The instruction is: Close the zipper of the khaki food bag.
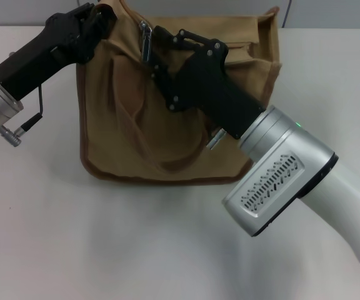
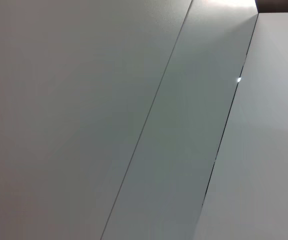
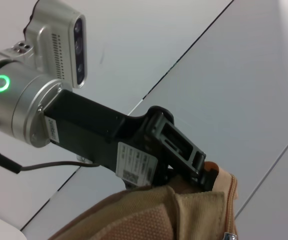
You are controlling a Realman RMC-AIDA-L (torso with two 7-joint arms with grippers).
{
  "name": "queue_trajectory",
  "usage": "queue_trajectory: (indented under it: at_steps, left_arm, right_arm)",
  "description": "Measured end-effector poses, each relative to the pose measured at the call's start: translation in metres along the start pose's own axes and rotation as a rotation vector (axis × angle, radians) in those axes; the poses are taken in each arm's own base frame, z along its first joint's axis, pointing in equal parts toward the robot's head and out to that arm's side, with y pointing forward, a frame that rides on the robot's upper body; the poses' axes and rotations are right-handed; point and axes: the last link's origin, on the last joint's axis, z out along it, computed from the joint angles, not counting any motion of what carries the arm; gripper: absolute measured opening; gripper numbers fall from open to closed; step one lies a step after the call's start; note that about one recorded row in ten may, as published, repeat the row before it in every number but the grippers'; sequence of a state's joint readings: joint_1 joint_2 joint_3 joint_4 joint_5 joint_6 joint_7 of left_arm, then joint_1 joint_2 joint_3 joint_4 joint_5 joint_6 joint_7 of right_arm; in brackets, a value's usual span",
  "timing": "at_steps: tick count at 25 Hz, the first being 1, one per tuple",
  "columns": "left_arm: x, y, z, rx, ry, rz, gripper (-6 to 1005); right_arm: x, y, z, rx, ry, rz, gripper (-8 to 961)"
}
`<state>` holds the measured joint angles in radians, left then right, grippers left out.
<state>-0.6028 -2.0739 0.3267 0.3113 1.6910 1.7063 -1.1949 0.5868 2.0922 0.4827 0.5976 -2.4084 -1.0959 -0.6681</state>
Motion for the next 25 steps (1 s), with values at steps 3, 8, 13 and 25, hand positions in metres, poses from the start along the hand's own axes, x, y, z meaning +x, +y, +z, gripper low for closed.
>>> queue_trajectory:
  at_steps: [3, 8, 13, 25]
  left_arm:
    - [0.0, 0.0, 0.0, -0.002, 0.001, 0.0, 30]
    - [0.0, 0.001, -0.002, -0.001, 0.003, -0.001, 30]
    - [0.0, 0.001, -0.002, 0.0, 0.004, -0.001, 29]
    - [0.0, 0.0, -0.004, 0.006, 0.007, -0.001, 29]
  right_arm:
    - [-0.001, 0.001, -0.002, 0.006, -0.002, -0.022, 300]
    - [-0.002, 0.001, -0.005, 0.013, -0.01, -0.053, 301]
    - [-0.008, 0.001, -0.007, 0.049, -0.018, 0.086, 383]
    - [0.003, -0.002, -0.008, 0.024, 0.011, 0.393, 405]
